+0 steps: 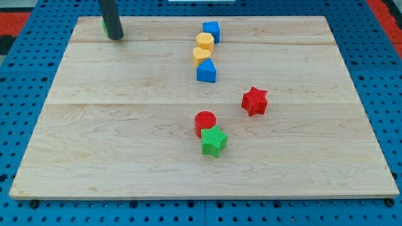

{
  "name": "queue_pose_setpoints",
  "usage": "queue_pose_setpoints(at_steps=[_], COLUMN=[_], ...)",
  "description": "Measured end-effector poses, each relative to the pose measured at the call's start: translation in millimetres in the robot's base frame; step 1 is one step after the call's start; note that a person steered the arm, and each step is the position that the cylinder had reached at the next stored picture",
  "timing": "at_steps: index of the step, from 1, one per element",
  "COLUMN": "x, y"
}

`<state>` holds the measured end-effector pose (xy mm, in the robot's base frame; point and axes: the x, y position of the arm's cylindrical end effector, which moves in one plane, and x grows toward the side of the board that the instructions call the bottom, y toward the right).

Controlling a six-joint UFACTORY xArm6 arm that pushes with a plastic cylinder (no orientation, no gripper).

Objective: Push blue cube right and down

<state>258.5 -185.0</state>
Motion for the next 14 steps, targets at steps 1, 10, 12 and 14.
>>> queue_pose_setpoints(at_steps=[1, 10, 12, 14], x=[0, -25, -67, -67], y=[0, 293, 281, 325])
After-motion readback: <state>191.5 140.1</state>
